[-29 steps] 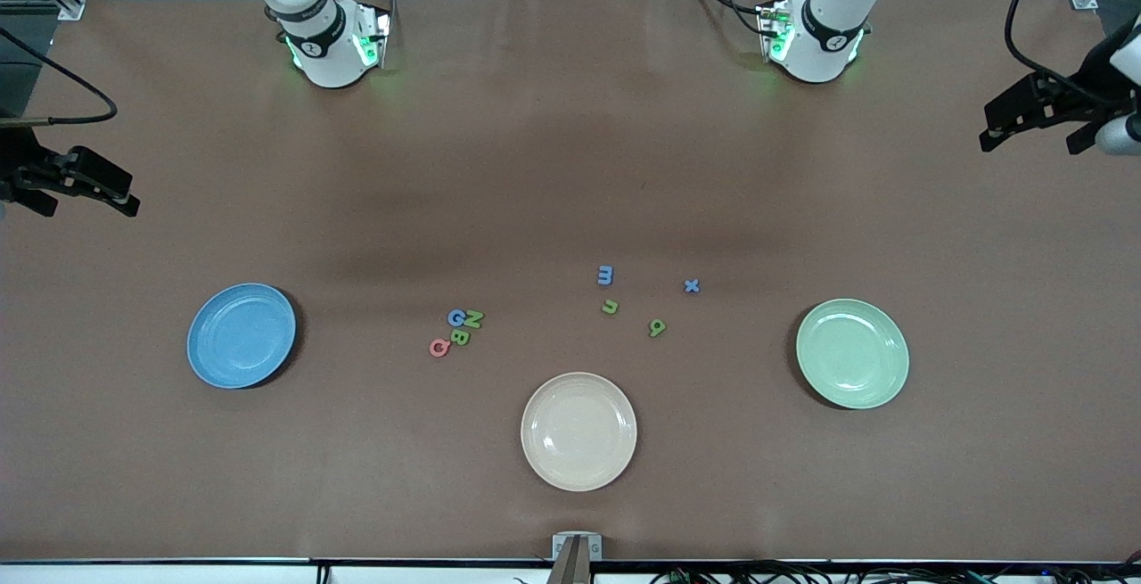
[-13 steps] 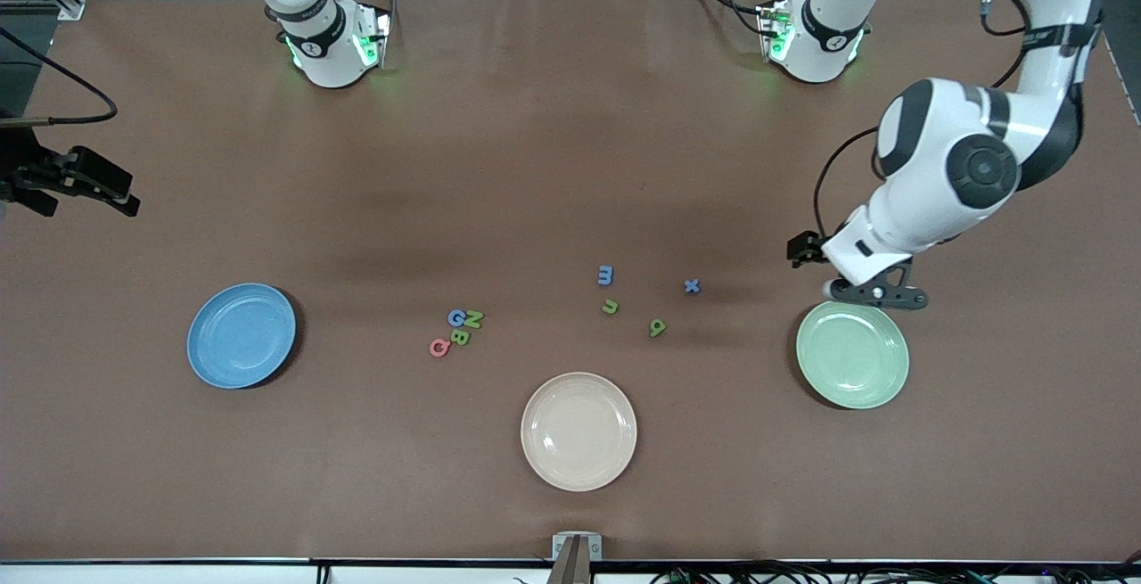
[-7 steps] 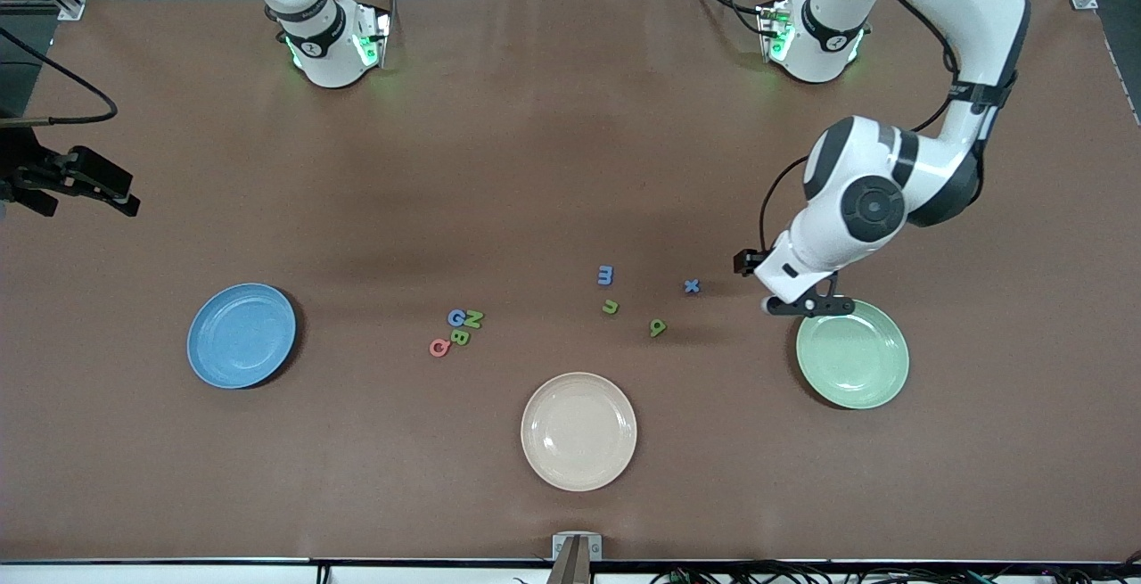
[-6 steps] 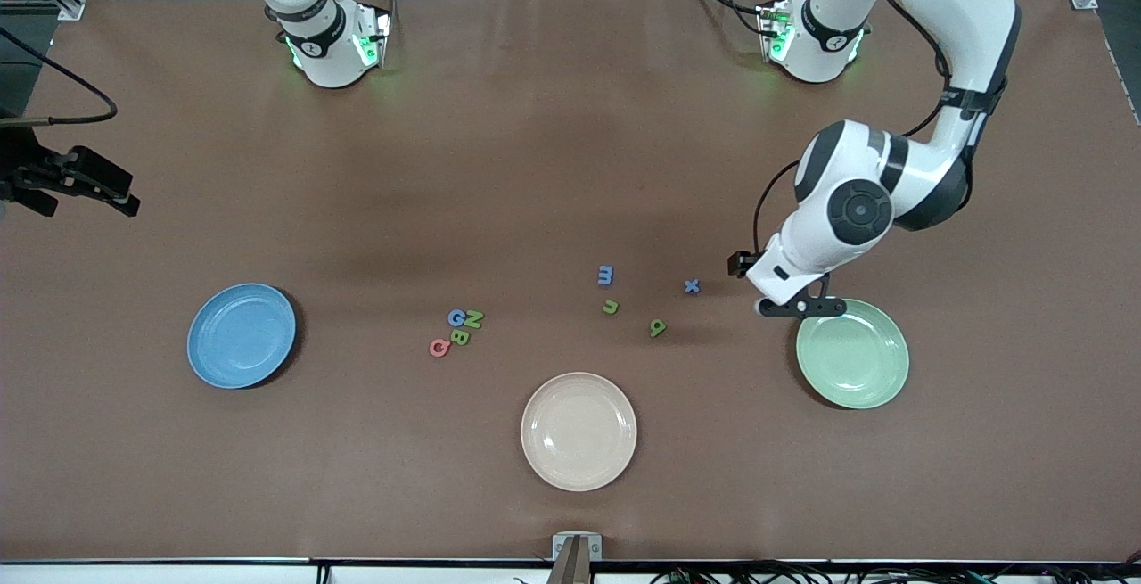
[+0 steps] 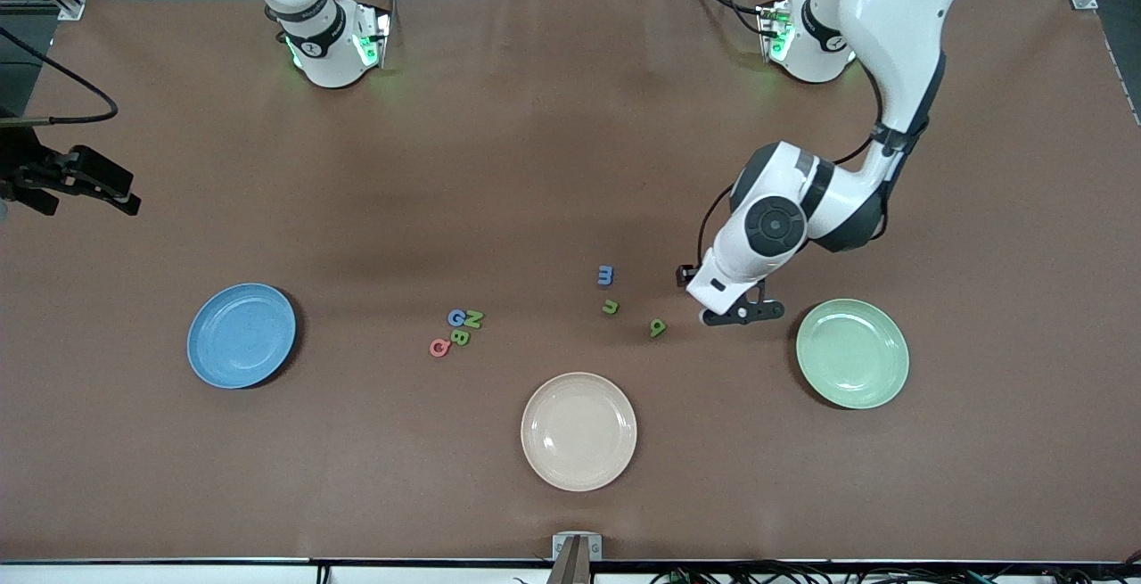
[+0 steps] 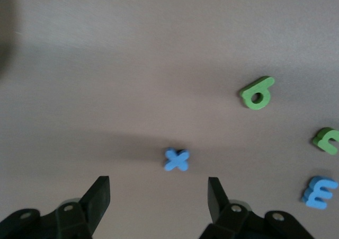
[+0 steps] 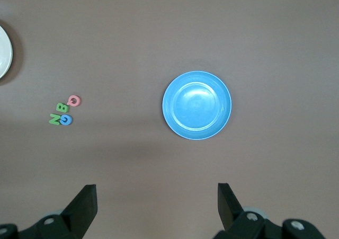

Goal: Sort uppercase to blue plate, lowercase to green plate
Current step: 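Reach the left gripper down and grasp the blue x letter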

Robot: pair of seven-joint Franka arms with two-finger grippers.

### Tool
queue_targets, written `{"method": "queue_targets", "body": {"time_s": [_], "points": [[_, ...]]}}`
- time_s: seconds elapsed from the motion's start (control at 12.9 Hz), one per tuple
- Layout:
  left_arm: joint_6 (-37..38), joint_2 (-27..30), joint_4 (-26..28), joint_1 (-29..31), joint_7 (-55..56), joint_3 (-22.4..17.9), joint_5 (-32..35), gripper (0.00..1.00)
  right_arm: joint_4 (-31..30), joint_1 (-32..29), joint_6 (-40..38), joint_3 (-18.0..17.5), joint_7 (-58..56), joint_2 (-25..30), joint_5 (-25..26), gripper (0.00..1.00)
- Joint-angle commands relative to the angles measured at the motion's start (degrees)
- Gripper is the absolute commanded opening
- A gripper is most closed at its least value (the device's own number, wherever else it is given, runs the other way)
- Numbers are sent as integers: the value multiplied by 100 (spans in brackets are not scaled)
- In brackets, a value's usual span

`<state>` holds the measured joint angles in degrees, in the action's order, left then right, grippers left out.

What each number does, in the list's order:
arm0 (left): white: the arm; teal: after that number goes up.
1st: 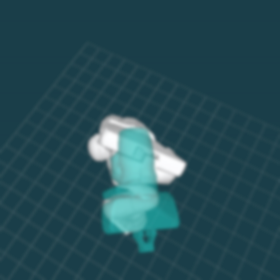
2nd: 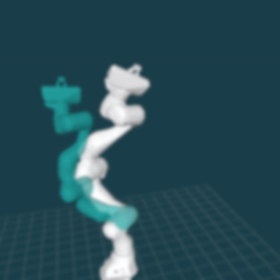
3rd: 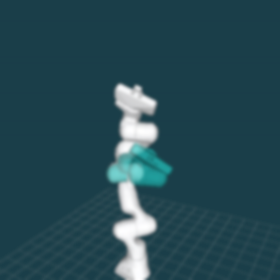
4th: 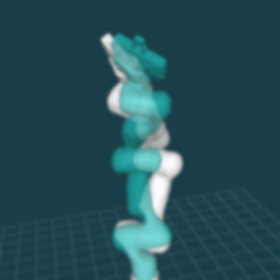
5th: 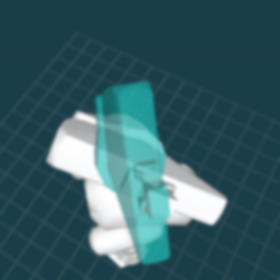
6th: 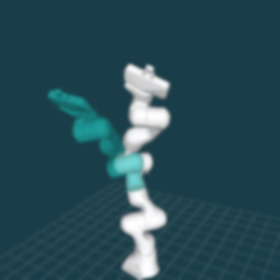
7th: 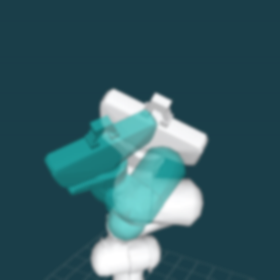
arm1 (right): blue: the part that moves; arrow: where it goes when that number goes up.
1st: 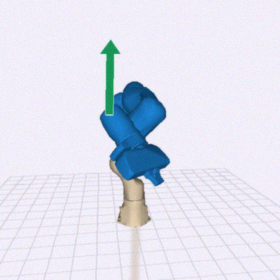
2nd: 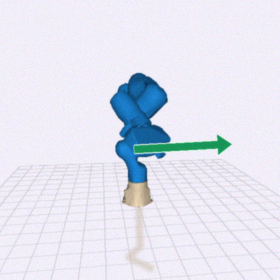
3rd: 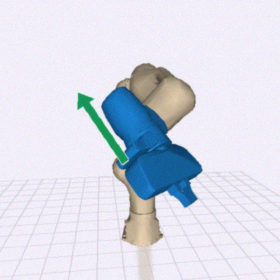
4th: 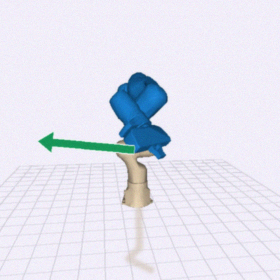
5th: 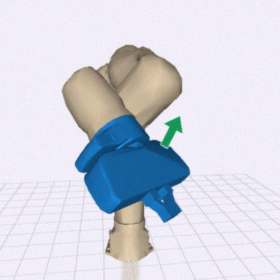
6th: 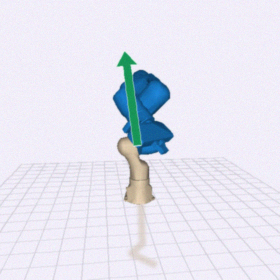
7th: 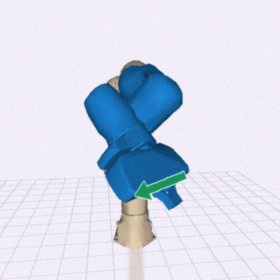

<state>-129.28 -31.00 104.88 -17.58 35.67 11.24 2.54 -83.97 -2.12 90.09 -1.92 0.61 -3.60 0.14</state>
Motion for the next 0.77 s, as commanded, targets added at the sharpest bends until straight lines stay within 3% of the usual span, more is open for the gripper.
{"method": "queue_targets", "body": {"time_s": [0.0, 0.46, 0.7], "points": [[-185, -205, -82, 9, 98, -17, 97, 79, -67, -34, -26, -28, -43, 79, -32, 100], [-905, -451, 208, -71, 107, -26, 97, 75, -67, -34, -26, -28, -43, 79, -32, 100], [-924, -433, 322, -62, 98, -26, 106, 71, -67, -34, -26, -28, -43, 79, -32, 100]]}}
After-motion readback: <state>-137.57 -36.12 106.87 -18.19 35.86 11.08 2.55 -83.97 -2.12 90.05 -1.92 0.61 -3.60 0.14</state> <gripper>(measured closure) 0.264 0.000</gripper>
